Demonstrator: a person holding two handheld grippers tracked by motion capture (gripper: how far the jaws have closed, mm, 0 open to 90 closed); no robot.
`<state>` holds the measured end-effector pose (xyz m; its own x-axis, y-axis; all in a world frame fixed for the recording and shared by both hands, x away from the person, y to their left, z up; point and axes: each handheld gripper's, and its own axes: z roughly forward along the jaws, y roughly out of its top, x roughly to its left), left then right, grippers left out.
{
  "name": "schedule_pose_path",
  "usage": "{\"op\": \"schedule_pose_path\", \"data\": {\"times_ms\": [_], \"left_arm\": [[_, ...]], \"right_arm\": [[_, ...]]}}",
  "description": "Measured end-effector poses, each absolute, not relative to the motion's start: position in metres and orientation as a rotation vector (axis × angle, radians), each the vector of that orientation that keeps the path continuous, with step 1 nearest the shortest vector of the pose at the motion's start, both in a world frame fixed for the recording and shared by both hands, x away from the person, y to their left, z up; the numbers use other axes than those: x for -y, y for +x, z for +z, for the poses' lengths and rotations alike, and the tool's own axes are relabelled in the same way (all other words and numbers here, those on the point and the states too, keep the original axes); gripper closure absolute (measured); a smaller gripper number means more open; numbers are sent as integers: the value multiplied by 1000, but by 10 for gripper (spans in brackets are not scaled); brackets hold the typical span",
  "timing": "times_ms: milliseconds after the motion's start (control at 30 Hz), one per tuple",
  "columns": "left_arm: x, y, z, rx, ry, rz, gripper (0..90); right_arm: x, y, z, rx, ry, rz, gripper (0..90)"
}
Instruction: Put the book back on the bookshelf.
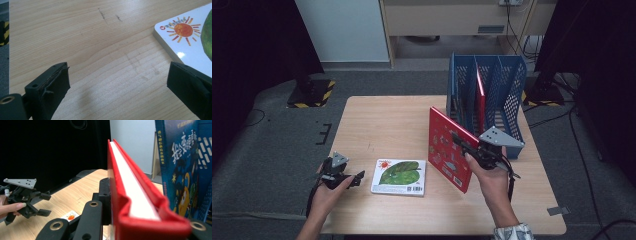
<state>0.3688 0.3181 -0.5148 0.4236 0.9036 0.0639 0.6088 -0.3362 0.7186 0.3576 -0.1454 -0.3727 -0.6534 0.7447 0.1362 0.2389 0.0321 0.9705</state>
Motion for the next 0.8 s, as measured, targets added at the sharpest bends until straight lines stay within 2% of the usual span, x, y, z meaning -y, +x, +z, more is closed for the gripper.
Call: {"op": "schedule_pose_path", "data": {"times_ms": [800], "left_arm": [[-317,369,-516,-1272,2073,618,34]], "right_arm": [[191,334,-373,-1860,1051,1623,797]]}}
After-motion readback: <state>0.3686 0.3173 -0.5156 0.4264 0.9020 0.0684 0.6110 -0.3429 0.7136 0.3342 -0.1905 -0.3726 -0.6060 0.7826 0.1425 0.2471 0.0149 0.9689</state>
